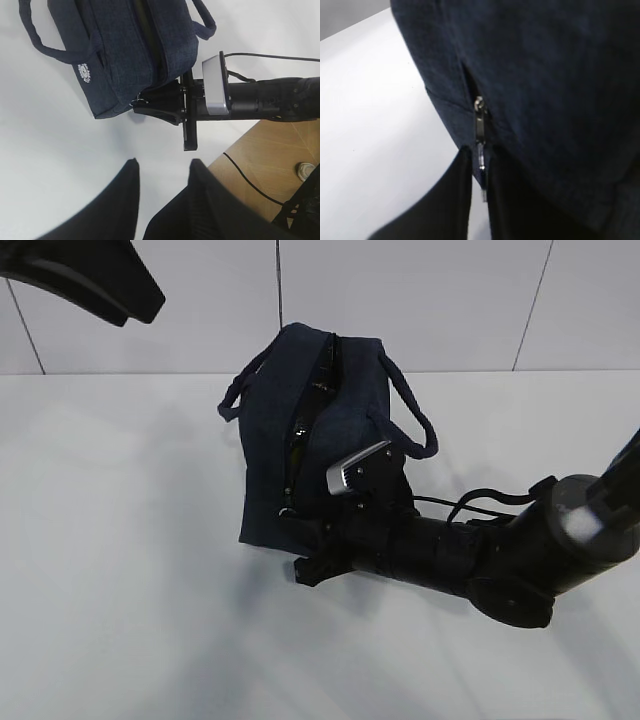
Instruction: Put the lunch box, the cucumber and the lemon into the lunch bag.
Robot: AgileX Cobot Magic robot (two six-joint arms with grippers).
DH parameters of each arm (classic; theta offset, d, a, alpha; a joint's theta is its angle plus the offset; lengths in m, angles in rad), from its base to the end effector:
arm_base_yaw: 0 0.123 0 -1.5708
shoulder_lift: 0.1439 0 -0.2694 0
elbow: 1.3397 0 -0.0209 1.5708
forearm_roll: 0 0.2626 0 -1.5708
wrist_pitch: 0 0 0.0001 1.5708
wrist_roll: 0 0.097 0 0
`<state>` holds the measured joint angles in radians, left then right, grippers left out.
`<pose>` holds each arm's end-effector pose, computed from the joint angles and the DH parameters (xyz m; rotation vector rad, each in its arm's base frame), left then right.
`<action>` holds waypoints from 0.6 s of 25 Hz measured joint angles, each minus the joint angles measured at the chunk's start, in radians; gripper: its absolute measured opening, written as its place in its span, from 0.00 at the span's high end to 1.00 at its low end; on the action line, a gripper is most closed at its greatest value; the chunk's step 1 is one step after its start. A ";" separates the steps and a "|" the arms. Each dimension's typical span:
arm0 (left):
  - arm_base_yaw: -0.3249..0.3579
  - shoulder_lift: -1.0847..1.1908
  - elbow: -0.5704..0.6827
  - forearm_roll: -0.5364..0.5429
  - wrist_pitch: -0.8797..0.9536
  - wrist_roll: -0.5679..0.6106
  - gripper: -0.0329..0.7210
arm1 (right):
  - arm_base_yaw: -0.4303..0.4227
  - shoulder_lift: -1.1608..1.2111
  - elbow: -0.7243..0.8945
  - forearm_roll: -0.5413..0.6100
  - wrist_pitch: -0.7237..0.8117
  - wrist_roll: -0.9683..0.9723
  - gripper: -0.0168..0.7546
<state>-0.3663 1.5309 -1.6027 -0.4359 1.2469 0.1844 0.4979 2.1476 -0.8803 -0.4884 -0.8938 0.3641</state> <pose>0.2919 -0.1536 0.3757 0.6680 2.5461 -0.6546 0.3187 0.2136 0.0597 -0.6898 1.8347 0.7186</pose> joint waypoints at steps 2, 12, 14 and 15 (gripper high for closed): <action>0.000 0.000 0.000 0.000 0.000 0.000 0.64 | 0.000 0.000 0.000 0.000 0.003 0.000 0.96; 0.000 0.000 0.000 0.000 0.000 0.000 0.64 | 0.000 -0.016 -0.002 -0.011 0.044 0.057 0.98; 0.000 0.000 0.000 0.000 0.000 0.000 0.64 | 0.000 -0.038 -0.002 -0.028 0.056 0.067 0.98; 0.000 0.000 0.000 0.000 0.000 0.000 0.64 | 0.000 -0.048 -0.002 -0.033 0.066 0.069 0.98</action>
<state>-0.3663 1.5309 -1.6027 -0.4359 1.2469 0.1844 0.4979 2.1001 -0.8825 -0.5217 -0.8277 0.4330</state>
